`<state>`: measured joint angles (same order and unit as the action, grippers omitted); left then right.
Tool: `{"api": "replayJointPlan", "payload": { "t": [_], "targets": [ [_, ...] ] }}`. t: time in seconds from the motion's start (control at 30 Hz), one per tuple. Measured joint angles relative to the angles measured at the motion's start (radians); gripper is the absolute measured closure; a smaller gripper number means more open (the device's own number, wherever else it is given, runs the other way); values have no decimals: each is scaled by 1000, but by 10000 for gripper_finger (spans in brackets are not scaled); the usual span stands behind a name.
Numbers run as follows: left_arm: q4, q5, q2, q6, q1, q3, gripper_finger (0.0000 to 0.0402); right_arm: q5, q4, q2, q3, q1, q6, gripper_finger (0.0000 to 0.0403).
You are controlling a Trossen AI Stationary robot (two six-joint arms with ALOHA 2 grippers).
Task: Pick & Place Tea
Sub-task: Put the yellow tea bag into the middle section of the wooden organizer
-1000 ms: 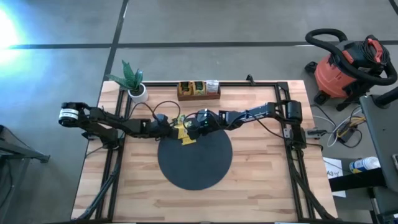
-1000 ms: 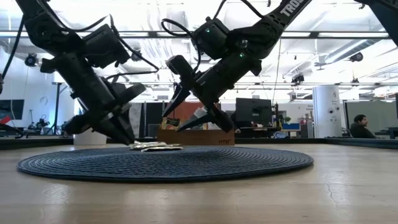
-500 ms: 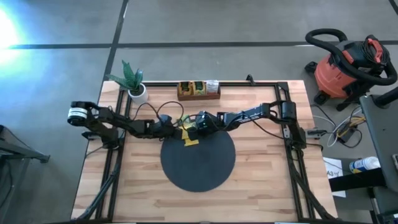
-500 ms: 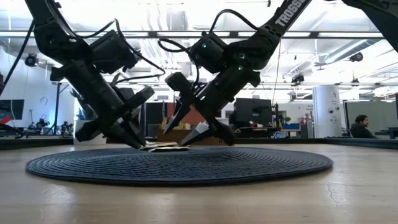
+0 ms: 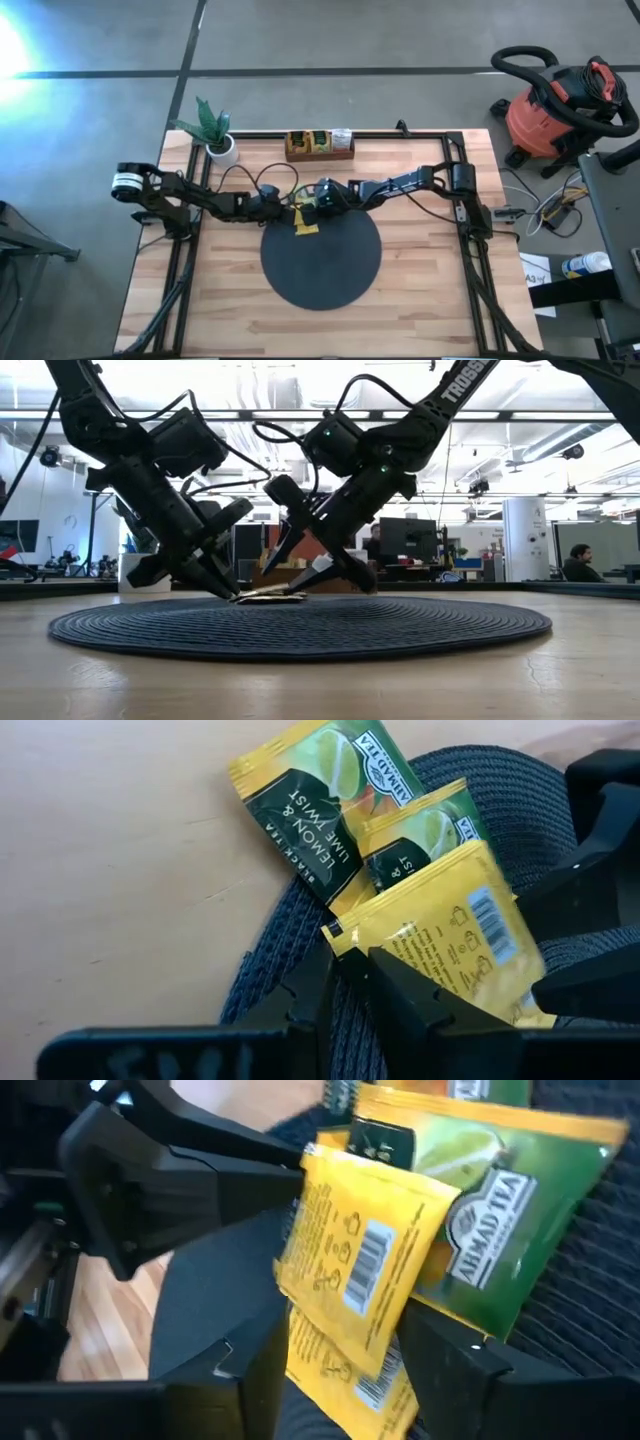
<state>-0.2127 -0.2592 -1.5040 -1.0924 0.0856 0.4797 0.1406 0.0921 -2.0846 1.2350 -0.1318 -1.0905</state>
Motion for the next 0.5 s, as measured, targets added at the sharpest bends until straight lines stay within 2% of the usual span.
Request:
{"api": "replayJointPlan", "payload": {
  "t": [0.17,0.5],
  "targets": [
    [-8,7,-1,0,0,0,333,-1,-11,0,20,-1,32,258],
    [-4,13,46,42,0,-2,333,10,-14,2,19,-3,47,366]
  ]
}}
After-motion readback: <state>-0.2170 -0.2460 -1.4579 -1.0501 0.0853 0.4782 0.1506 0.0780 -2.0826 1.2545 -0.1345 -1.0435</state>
